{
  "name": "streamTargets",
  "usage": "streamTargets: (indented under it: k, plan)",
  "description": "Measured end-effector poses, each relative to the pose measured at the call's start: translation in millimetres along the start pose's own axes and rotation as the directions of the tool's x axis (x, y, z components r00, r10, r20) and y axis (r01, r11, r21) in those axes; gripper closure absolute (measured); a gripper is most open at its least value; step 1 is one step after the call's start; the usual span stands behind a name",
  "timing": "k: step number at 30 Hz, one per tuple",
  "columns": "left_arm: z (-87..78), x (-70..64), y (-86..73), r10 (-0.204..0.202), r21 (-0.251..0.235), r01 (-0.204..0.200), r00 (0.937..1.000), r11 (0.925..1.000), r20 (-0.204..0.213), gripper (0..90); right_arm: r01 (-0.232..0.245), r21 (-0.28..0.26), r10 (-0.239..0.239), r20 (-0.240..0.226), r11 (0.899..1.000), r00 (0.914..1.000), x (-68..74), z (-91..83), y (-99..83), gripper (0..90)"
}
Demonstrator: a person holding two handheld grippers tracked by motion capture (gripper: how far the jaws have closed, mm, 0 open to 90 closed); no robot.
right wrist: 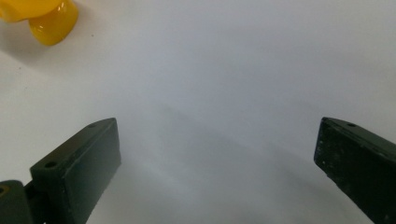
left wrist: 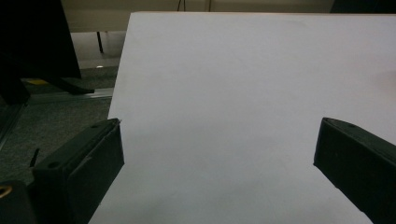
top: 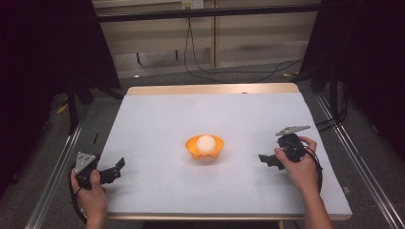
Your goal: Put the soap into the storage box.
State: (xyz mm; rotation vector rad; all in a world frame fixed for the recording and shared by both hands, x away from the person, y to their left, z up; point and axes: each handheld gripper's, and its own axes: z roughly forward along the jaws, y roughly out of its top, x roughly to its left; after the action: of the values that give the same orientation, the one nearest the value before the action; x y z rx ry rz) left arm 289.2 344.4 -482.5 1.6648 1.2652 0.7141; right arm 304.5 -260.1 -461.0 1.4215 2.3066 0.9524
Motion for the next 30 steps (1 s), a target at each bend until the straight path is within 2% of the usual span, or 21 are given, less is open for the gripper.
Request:
streamTargets:
  k: [8, 11, 18, 20, 30]
  plan:
    - [-0.5, 0.3, 0.0, 0.001, -0.002, -0.001, 1.0000, 1.0000, -0.003, 1.4, -0.048, -0.045, 0.049, 0.012, 0.998, 0.9987, -14.3, -12.9, -26.8, 0.9]
    - [-0.1, -0.3, -0.1, -0.008, -0.002, 0.008, 1.0000, 1.0000, -0.004, 1.4, -0.053, -0.045, 0.054, 0.016, 0.998, 0.9984, -16.5, -15.2, -29.8, 0.9]
    - [-0.1, -0.5, -0.1, 0.001, -0.001, -0.001, 1.0000, 1.0000, 0.000, 1.5, -0.081, -0.071, 0.083, 0.024, 0.994, 0.9963, -26.7, -26.8, -44.8, 1.3]
    - [-0.2, -0.6, -0.2, 0.002, -0.001, -0.002, 1.0000, 1.0000, 0.000, 1.5, -0.103, -0.080, 0.105, 0.025, 0.991, 0.9941, -30.9, -30.9, -51.8, 1.6]
    - [-0.6, -0.8, -0.3, 0.006, -0.003, -0.006, 1.0000, 1.0000, -0.005, 1.5, -0.145, -0.111, 0.150, 0.031, 0.983, 0.9882, -43.0, -44.6, -72.7, 2.3]
